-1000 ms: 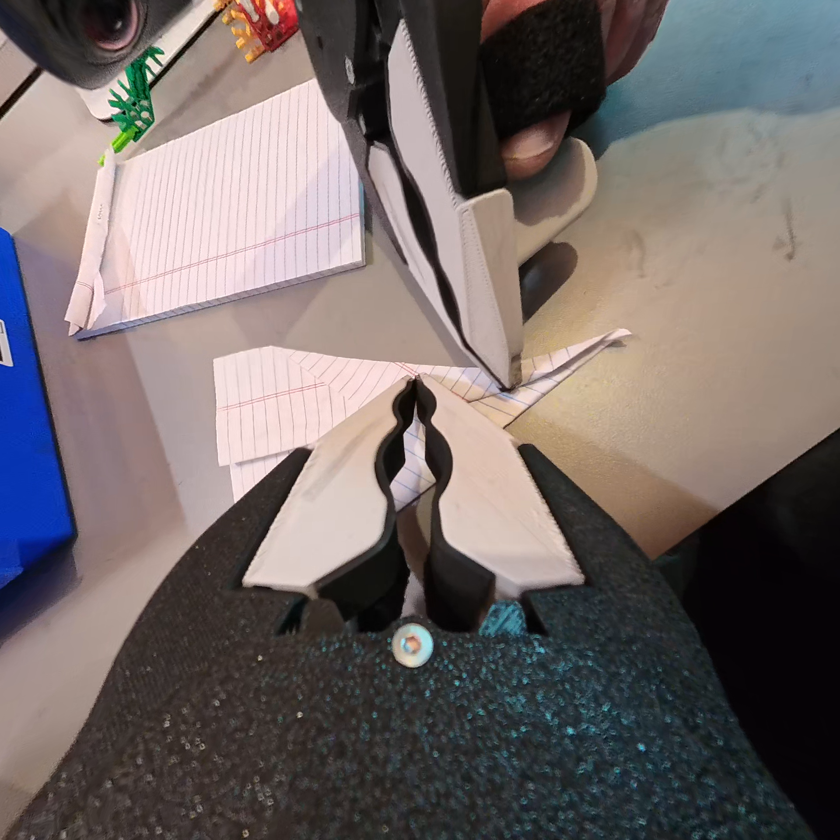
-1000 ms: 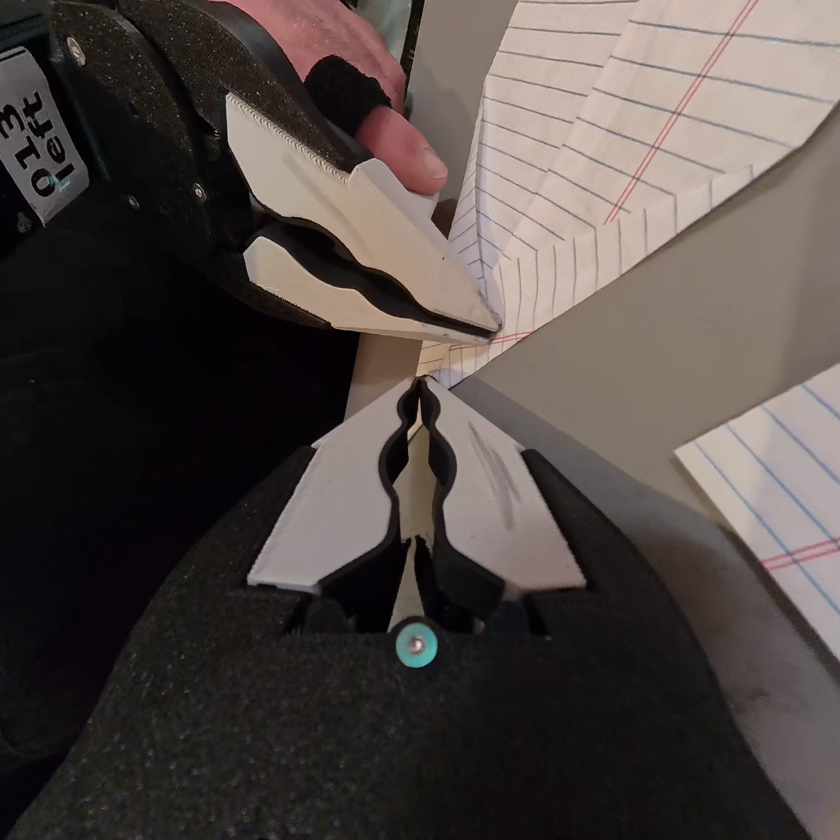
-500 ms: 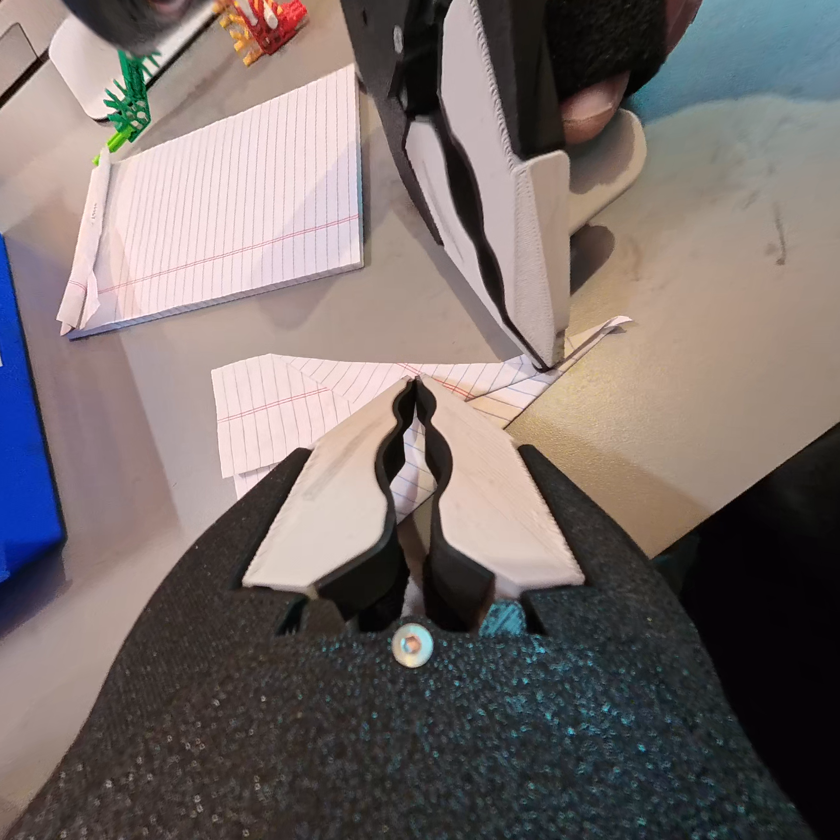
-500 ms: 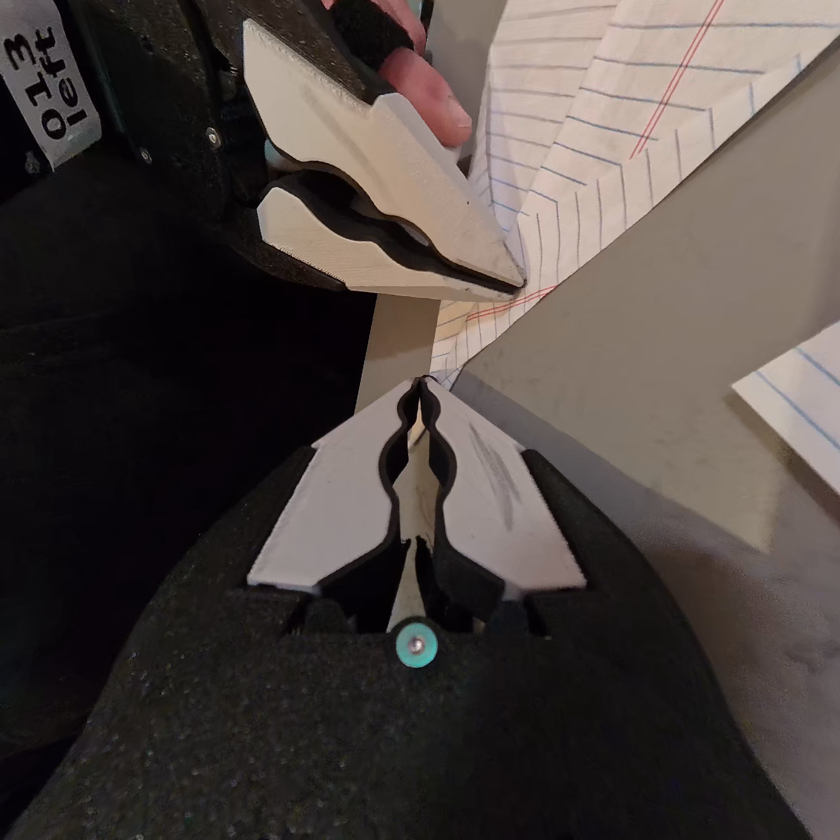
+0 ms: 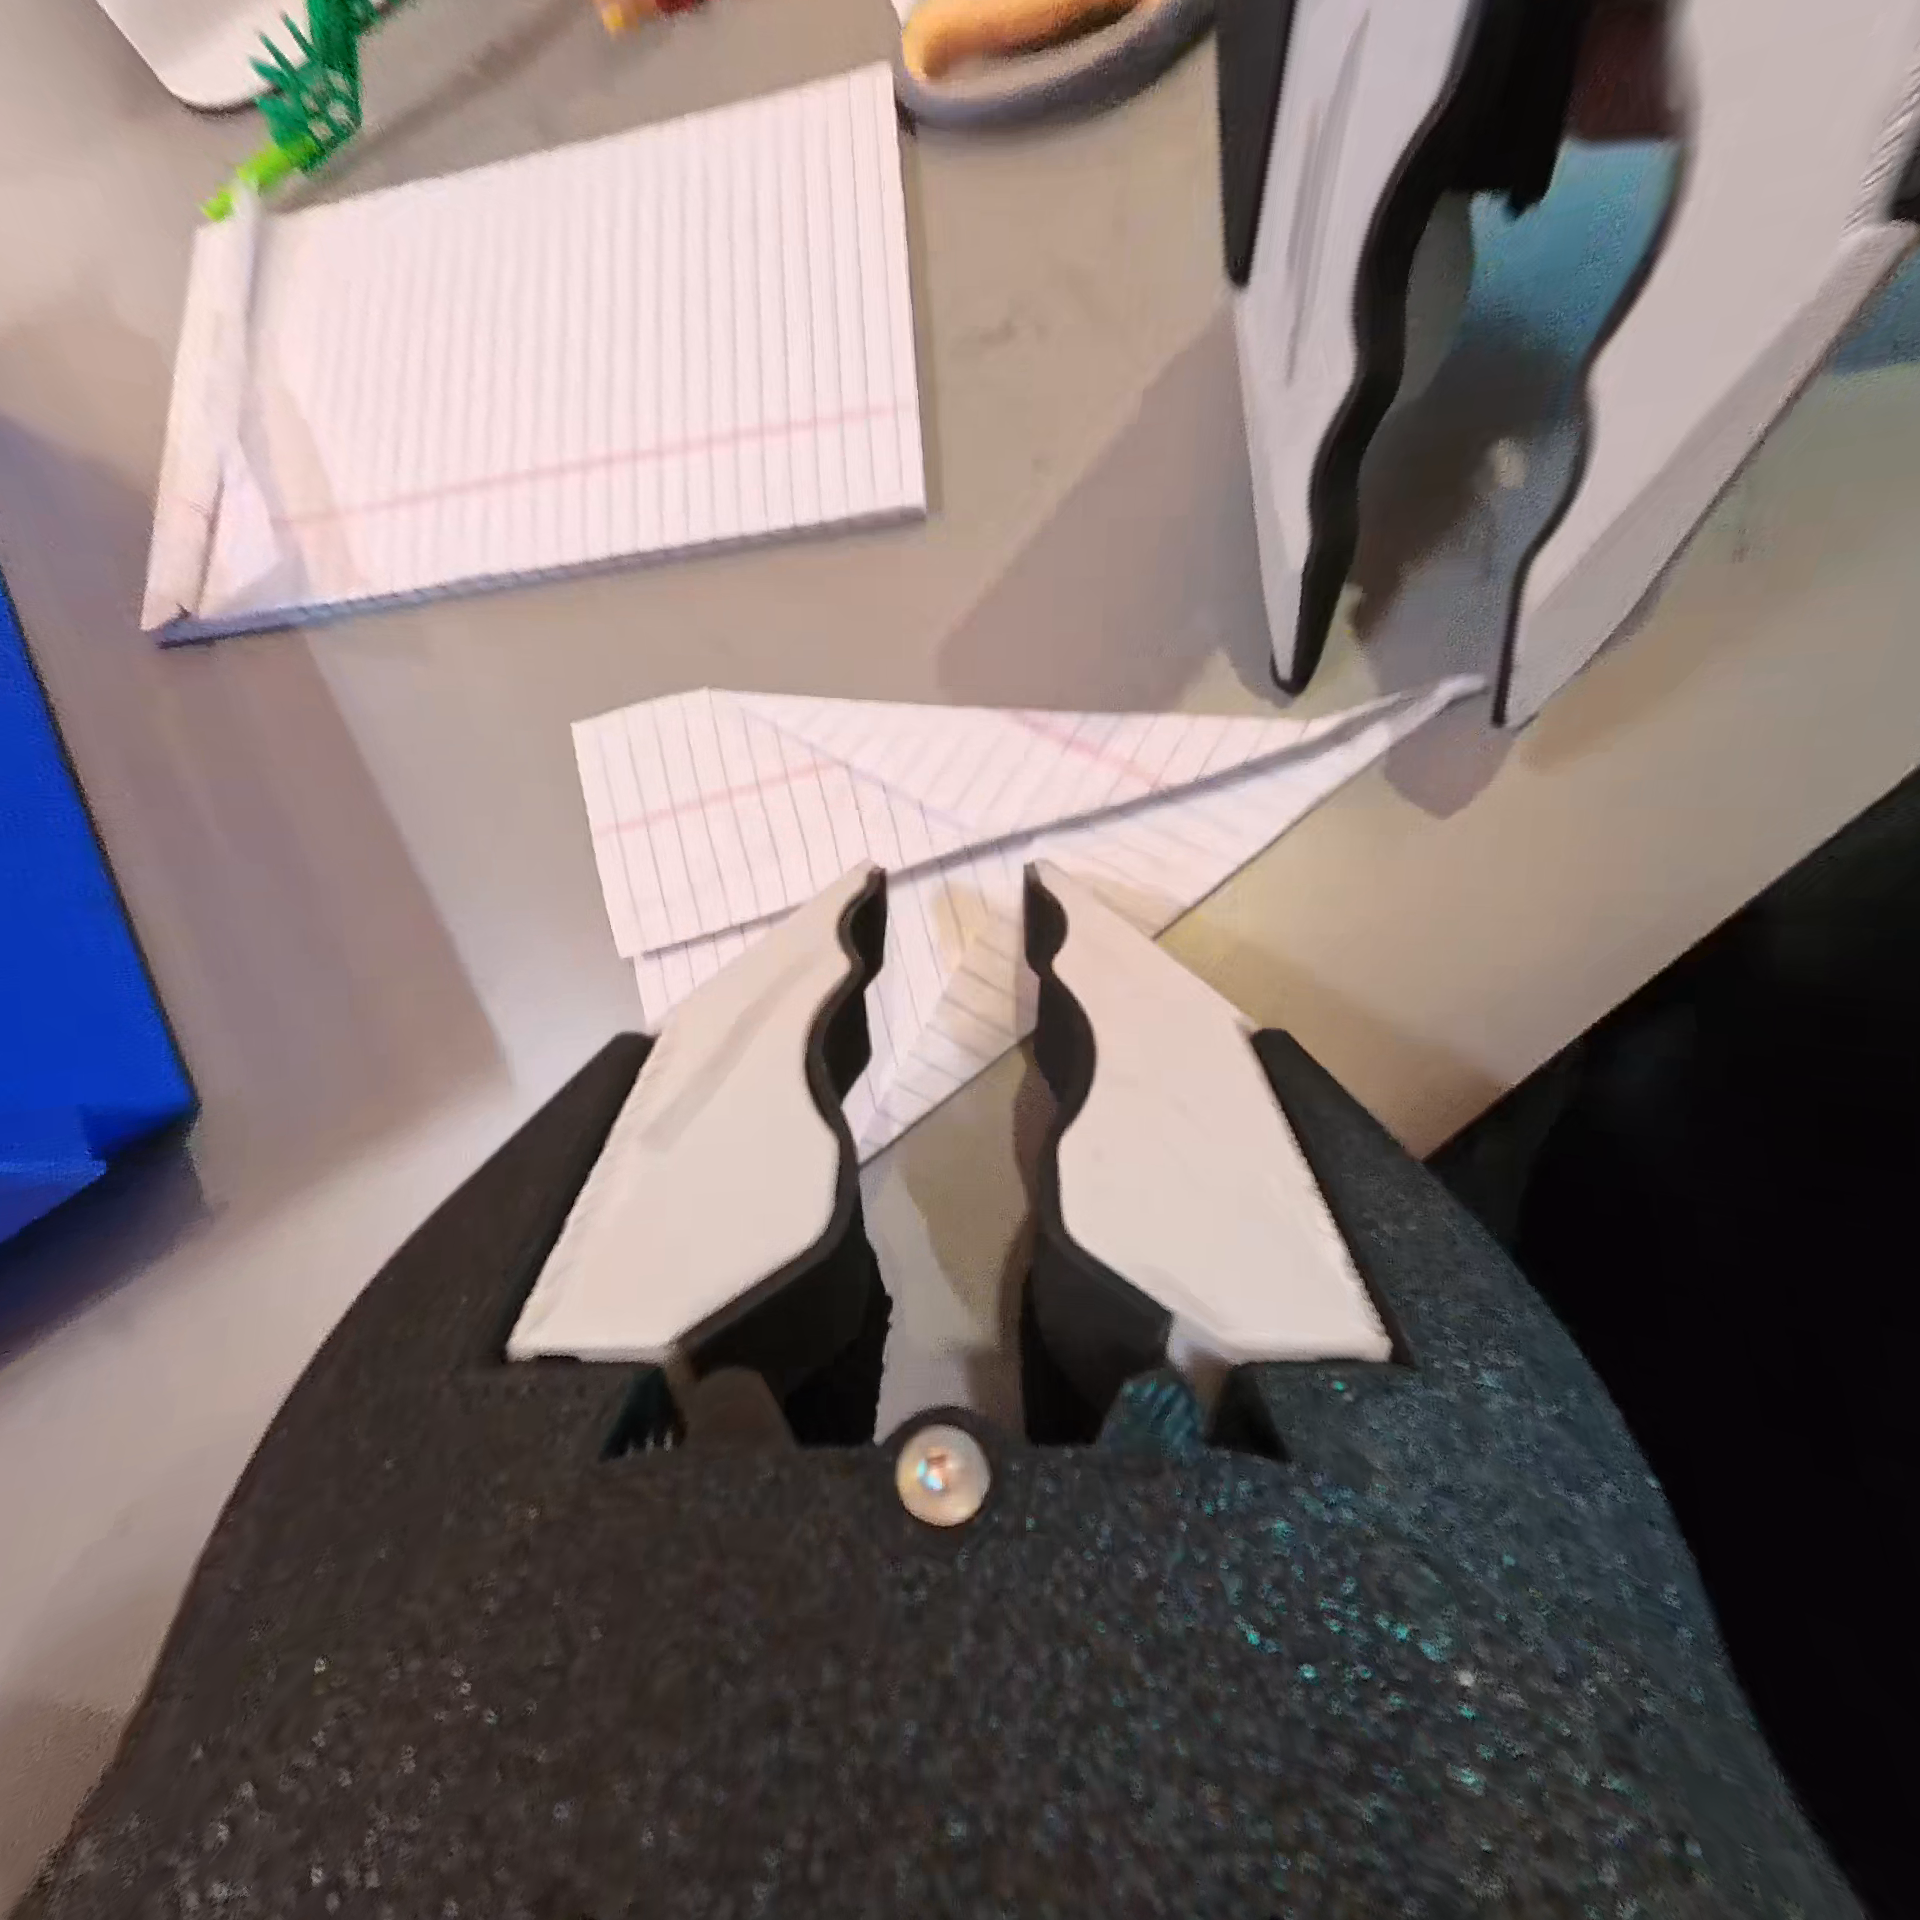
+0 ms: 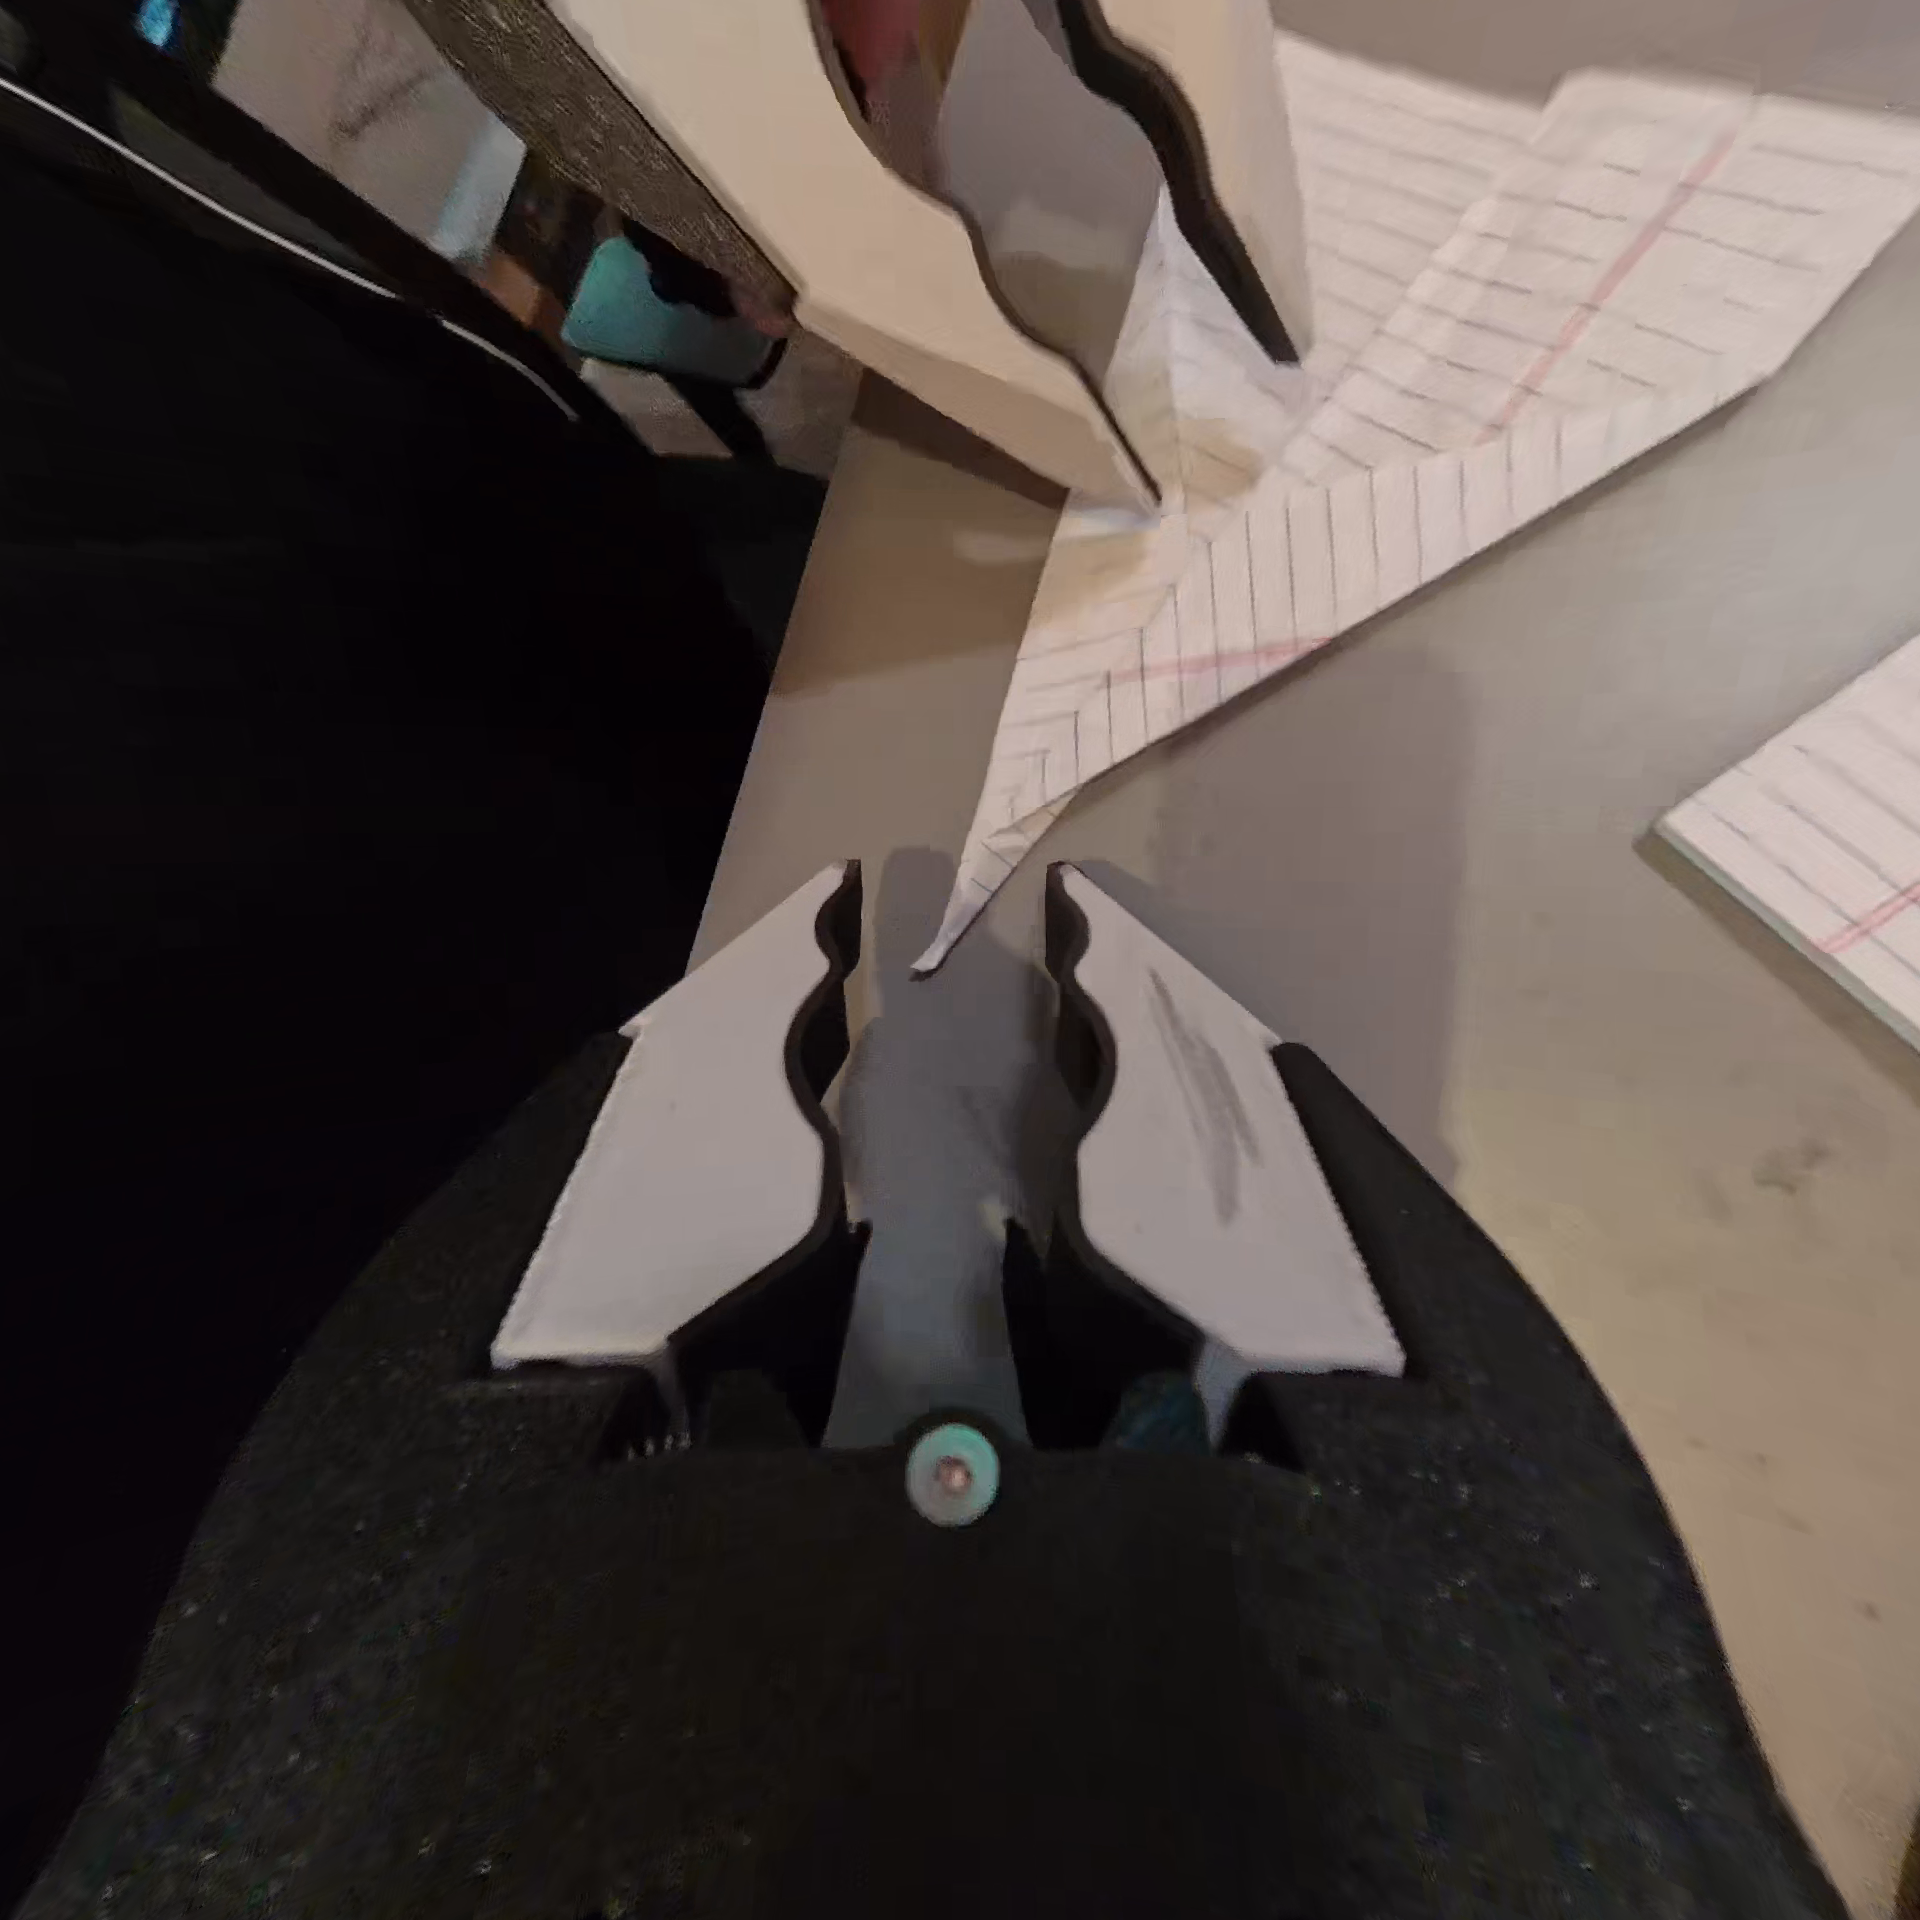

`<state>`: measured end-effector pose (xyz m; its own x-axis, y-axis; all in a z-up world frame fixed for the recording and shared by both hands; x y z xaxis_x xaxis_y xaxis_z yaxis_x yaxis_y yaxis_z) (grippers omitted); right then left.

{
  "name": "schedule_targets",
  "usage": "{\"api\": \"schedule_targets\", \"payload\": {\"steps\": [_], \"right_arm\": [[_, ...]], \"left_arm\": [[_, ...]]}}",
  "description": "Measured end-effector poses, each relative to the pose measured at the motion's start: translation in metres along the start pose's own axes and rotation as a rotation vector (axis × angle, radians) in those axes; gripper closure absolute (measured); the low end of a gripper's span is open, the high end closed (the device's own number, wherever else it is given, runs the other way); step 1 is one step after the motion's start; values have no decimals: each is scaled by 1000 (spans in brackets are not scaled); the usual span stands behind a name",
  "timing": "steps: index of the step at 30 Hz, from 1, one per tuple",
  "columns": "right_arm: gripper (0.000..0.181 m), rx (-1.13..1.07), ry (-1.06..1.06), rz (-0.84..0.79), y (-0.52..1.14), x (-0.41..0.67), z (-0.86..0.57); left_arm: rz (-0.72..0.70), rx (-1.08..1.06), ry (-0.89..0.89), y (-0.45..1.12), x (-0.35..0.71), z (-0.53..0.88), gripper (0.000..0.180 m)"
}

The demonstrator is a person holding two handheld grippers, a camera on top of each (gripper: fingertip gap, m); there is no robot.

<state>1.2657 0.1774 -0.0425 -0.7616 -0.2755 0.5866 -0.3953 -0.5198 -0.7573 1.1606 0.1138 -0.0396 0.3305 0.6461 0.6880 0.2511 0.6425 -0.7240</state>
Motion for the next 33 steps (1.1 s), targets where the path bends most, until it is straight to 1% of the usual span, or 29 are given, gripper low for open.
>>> {"api": "schedule_targets", "payload": {"steps": [3,4,6,7,9,11,13,18,20,21,23,24,26,28,30,32,33], "right_arm": [[148,-99,-44,-31,5,2,5],[149,-138,-60,-35,7,1,5],[159,-211,-71,-58,8,0,5],[171,-204,-66,-67,9,-2,8],[176,-233,-52,-98,10,-4,9],[178,-204,3,-122,10,-6,10],[181,-177,60,-141,9,-8,8],[181,-27,230,-220,-1,-2,3],[181,45,291,-273,-7,1,0],[181,106,331,-292,-10,3,0],[181,120,393,-328,-14,4,-8],[181,136,406,-327,-16,4,-10],[181,166,432,-325,-17,3,-13],[181,220,443,-335,-19,5,-12],[181,242,474,-348,-20,6,-15],[181,262,486,-351,-20,7,-15],[181,243,482,-356,-20,8,-16]], "left_arm": [[34,-25,-7,4,-8,-4,154],[31,-30,-7,5,-9,-7,156],[23,-30,-12,5,-10,-11,164],[20,-26,-20,5,-10,-12,164],[13,-31,-51,5,-11,-14,167],[11,-36,-37,4,-11,-18,163],[3,-41,-20,2,-11,-21,156],[-54,7,51,-10,-2,-26,132],[-67,23,107,-14,5,-29,125],[-53,50,153,-15,6,-30,122],[-35,61,248,-15,9,-34,120],[-35,83,276,-15,11,-34,123],[20,163,363,-14,10,-27,127],[25,233,405,-14,13,-19,155],[49,266,408,-13,13,-12,171],[56,262,424,-13,16,-10,180],[73,250,435,-12,16,-9,180]]}}
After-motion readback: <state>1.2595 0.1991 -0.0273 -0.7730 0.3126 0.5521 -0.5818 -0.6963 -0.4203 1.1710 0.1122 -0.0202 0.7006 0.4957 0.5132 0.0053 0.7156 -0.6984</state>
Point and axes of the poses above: each gripper's, where its closed fingertips meet, y out along the fingers, x out of its top, z = x × y across the jaws, the point moved 5 cm from there along -y, back along the fingers, and after that the axes turned 8 degrees about -x, right-handed, at the moved point
